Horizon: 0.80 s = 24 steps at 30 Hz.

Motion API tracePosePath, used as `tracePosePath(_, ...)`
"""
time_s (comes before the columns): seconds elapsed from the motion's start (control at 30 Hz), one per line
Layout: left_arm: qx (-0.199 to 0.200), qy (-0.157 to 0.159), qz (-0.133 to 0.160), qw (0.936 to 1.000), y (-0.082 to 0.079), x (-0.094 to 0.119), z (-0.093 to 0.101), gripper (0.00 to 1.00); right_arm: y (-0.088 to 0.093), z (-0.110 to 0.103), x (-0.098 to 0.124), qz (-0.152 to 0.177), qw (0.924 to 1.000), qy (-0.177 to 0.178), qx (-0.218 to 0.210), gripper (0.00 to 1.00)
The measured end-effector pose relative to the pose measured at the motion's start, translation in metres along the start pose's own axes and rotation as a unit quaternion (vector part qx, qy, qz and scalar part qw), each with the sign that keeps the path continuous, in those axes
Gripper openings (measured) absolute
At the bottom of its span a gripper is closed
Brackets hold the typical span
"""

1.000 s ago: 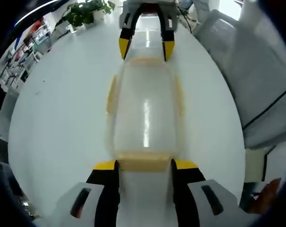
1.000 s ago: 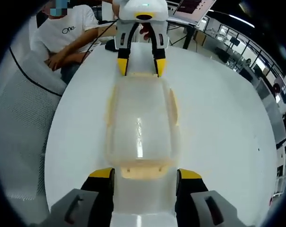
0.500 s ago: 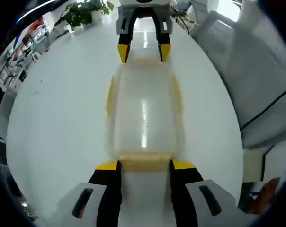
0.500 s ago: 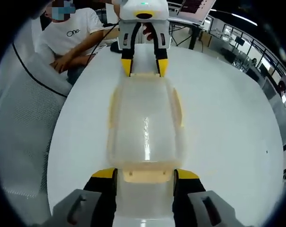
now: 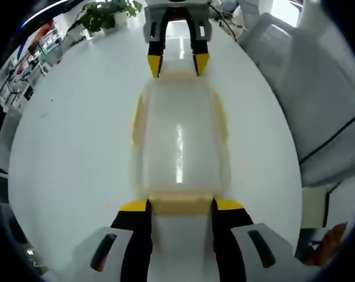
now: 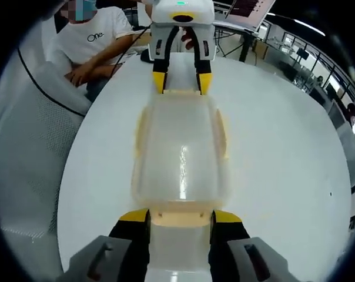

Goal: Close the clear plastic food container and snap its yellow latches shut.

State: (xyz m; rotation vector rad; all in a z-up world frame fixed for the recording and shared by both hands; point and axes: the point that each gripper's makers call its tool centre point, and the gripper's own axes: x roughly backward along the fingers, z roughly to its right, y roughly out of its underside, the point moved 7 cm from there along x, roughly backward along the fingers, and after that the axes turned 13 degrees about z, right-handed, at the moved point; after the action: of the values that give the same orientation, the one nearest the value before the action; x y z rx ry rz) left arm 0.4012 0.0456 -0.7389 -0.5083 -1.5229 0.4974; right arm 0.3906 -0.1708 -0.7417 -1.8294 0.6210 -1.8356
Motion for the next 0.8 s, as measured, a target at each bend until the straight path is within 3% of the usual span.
tracePosePath(0.4,0.008,-0.005,-0.007,0.9999,-0.002,-0.001,0.005,0.37,0.001,-0.008,0.001,-0.008,1.0,0.005,-0.004,0.36)
tracePosePath(0.8,-0.006,0.001,-0.021,0.9998,-0.005,0.003,0.025,0.36,-0.004,-0.022,0.008,-0.003,0.9999,0.002,0.011,0.36)
